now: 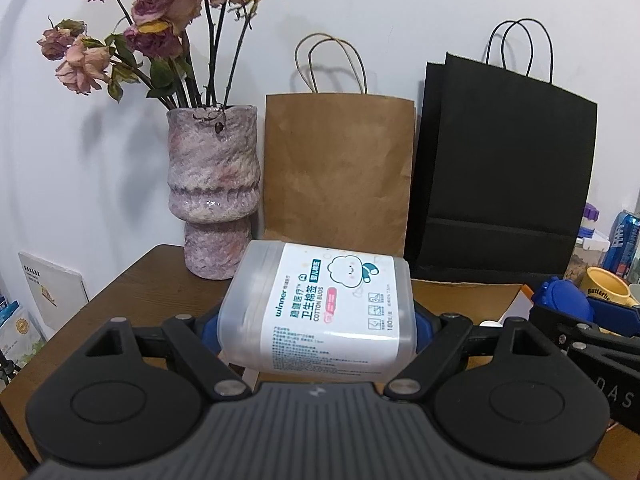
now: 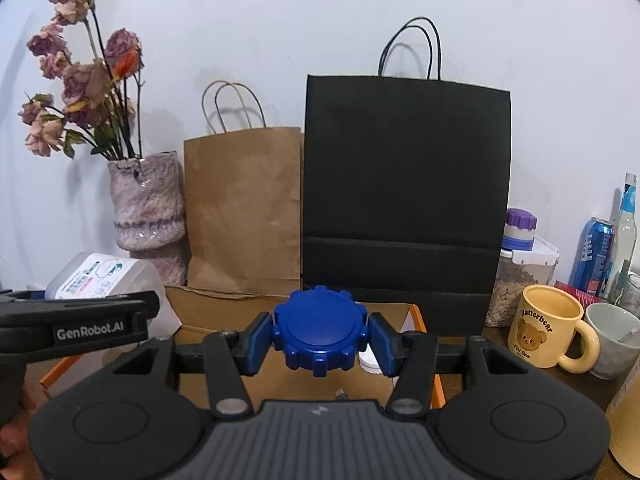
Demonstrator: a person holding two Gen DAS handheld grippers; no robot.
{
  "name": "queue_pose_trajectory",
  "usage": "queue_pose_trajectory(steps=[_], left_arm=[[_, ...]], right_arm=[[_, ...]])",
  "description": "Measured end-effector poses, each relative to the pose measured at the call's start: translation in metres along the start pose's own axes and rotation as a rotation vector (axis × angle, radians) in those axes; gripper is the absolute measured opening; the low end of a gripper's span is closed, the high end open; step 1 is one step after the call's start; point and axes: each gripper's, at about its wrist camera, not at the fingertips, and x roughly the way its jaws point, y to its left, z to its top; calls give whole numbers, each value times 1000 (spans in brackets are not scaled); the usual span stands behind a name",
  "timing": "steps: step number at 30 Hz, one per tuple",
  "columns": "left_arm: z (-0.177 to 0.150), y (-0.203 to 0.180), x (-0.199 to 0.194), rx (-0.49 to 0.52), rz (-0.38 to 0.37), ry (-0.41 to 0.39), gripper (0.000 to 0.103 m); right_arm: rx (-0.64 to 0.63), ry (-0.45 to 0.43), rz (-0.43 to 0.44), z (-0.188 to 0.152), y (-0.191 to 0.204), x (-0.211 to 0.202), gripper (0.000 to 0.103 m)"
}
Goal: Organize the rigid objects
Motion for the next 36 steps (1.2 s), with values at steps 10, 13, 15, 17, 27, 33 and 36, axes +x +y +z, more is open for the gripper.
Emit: queue_pose_trajectory(steps=[10, 13, 15, 17, 27, 33, 36], left_arm=[[-3, -1, 26, 14, 9, 47, 85], [-6, -1, 34, 17, 8, 69, 85], [-8, 0, 41, 18, 7, 89, 85], [-11, 0, 45, 19, 6, 104, 85], [-13, -1, 53, 32, 9, 131, 85], [-13, -3, 53, 52, 12, 121, 103], [-12, -2, 51, 52, 21, 111, 103]], right_arm=[[-7, 37, -9, -6, -4, 22, 51], [-6, 38, -5, -8, -5, 26, 51], [-6, 46, -8, -10, -5, 29, 51], [-6, 54, -11, -12, -6, 32, 51], [-7, 68, -12, -17, -7, 38, 51], [3, 87, -1, -17, -12, 40, 67], [32, 68, -28, -16, -19, 39, 94]])
